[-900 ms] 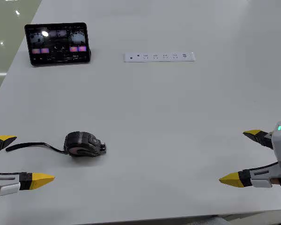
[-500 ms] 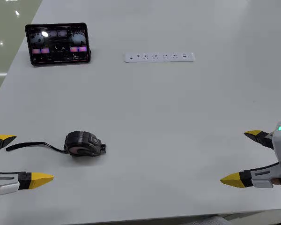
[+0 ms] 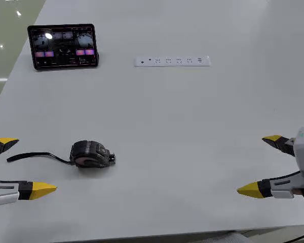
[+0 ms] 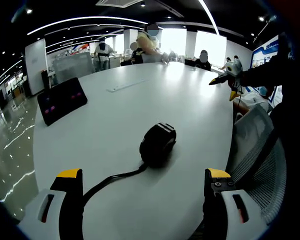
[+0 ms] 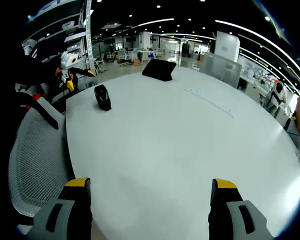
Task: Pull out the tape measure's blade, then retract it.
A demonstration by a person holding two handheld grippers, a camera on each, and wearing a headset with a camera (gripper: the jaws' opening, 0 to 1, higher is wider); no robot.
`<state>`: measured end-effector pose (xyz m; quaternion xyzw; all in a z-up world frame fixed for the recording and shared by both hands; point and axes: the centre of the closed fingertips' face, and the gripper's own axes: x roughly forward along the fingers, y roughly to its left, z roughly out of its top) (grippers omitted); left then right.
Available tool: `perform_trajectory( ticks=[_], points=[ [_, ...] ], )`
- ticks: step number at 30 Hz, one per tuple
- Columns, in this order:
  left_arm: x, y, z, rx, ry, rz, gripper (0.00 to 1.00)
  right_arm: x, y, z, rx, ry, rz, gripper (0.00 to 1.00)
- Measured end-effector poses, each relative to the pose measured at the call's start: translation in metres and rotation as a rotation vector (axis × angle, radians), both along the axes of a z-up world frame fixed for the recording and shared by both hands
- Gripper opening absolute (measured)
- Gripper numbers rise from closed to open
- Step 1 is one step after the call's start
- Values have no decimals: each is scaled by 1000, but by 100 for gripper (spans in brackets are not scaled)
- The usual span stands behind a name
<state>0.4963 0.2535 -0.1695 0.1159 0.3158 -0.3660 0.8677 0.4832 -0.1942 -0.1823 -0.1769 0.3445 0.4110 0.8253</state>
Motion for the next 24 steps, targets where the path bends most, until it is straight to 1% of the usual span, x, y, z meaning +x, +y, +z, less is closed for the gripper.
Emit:
perform_trajectory(
  ticks=[1, 3, 6, 7, 9, 10, 11, 12, 13, 15, 16, 17, 19, 21, 24],
  points=[
    [1, -2, 0, -3, 6, -13, 99, 3, 2, 2, 2, -8, -4, 99],
    [3, -5, 3, -1, 11, -35, 99, 5, 7, 5, 21, 1, -3, 99],
    [6, -10, 3, 24, 11, -84, 99, 9, 16, 9, 20, -11, 24, 99],
    [7, -13, 4, 26, 12, -98, 99, 10, 19, 10, 20, -14, 31, 99],
    [11, -16, 4, 32, 5, -127, 99, 14, 26, 12, 23, -15, 48, 99],
    [14, -17, 3, 47, -8, -137, 99, 16, 30, 13, 27, -15, 55, 99],
    [17, -19, 2, 54, -5, -150, 99, 18, 35, 14, 39, -18, 65, 99],
    [16, -20, 0, 61, 15, -169, 99, 20, 39, 15, 41, -19, 71, 99],
    [17, -21, -2, 72, 21, -186, 99, 21, 44, 15, 39, -17, 83, 99],
    [20, -23, -4, 94, 15, -205, 99, 23, 51, 14, 31, -18, 109, 99],
    [20, -26, -4, 95, 22, -224, 99, 23, 56, 14, 24, -17, 125, 98],
    [20, -27, -4, 95, 26, -228, 99, 23, 59, 14, 19, -17, 148, 96],
    [22, -31, -5, 103, 28, -247, 99, 23, 67, 14, 16, -14, 177, 93],
    [22, -36, -7, 108, 38, -269, 99, 25, 74, 15, 15, -17, 191, 94],
    [24, -42, -9, 123, 40, -299, 99, 28, 82, 16, 15, -21, 214, 94]
  ],
)
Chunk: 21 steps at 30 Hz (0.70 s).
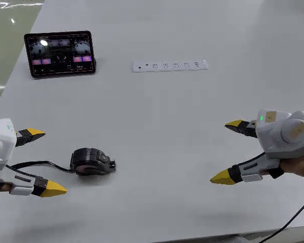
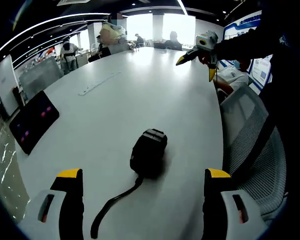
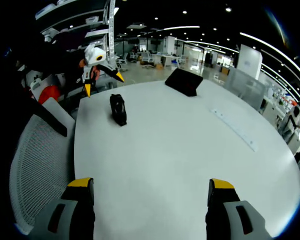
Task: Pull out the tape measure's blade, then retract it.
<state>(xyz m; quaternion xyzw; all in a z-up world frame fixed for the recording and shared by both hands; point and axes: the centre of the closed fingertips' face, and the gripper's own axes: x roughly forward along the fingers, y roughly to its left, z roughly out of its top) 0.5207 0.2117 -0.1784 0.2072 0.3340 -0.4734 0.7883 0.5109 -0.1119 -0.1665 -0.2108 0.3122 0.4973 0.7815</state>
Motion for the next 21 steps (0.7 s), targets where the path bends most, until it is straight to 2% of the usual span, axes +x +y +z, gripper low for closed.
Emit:
perform_trajectory(
  ticks=[3, 8, 12, 14, 17, 21],
  points=[
    [0, -6, -5, 19, 13, -41, 98, 4, 10, 0, 3, -14, 21, 99],
    [-2, -20, -15, 75, 35, -137, 96, 10, 27, -2, 10, -30, 72, 99],
    [2, -30, -21, 107, 40, -186, 92, 17, 39, -12, 3, -41, 106, 99],
    [3, -33, -25, 129, 43, -220, 88, 18, 45, -16, -2, -31, 119, 98],
    [5, -38, -28, 137, 53, -233, 85, 19, 54, -19, -3, -27, 136, 97],
    [8, -41, -31, 153, 46, -254, 80, 20, 66, -24, -2, -27, 154, 96]
  ],
)
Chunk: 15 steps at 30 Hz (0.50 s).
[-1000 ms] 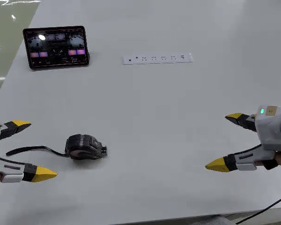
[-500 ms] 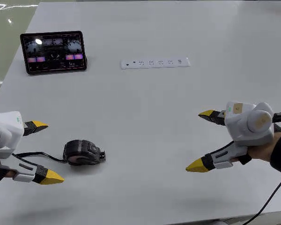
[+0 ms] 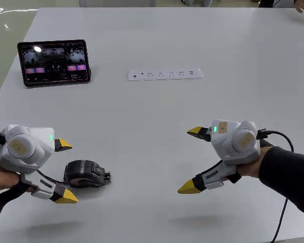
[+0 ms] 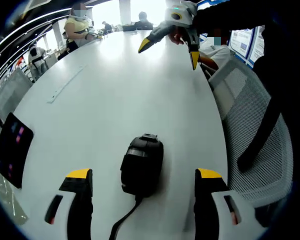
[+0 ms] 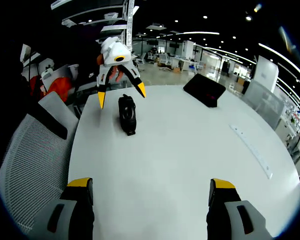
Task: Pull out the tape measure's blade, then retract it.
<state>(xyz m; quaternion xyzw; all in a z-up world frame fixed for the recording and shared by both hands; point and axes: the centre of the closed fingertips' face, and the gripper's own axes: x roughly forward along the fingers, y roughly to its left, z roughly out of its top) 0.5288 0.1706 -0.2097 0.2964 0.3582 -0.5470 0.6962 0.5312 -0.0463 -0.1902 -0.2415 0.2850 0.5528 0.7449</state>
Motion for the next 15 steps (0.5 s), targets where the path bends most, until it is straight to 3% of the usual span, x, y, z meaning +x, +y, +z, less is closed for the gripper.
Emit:
perform_trajectory(
  ticks=[3, 15],
  points=[
    [1, -2, -3, 0, 14, -4, 80, 2, 10, -3, 5, 6, 4, 95],
    [-4, -8, -15, 35, 61, -29, 57, 2, 48, -15, 14, 26, 40, 91]
  ],
)
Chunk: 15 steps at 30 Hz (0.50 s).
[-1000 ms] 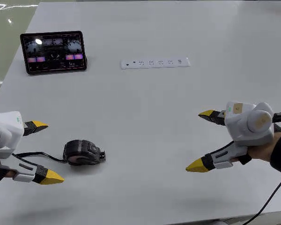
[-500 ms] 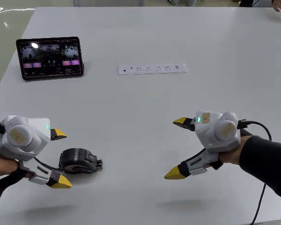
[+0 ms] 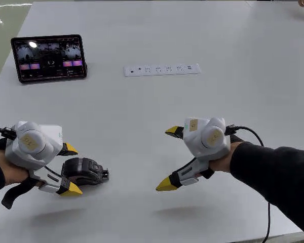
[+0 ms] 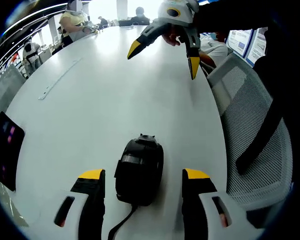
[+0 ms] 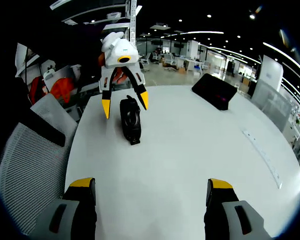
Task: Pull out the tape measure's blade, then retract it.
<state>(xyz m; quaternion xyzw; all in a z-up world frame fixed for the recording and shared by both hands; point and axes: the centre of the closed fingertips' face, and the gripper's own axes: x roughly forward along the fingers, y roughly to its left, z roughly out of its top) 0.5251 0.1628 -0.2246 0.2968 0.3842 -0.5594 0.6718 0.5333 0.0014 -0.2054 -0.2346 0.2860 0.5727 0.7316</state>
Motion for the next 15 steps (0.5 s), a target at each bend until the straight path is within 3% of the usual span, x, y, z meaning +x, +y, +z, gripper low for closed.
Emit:
perform_trajectory(
  ticks=[7, 10, 12, 15],
  points=[
    [4, -4, -4, 14, -14, -7, 42, -2, 19, -8, -2, 12, 13, 89],
    [10, -2, -7, 41, -59, -10, 33, -2, 26, -10, -6, 14, 22, 88],
    [8, -3, -7, 40, -46, -10, 33, -1, 32, -10, -3, 13, 28, 86],
    [8, -4, -8, 40, -51, -1, 33, 1, 40, -12, -5, 14, 34, 83]
  ],
)
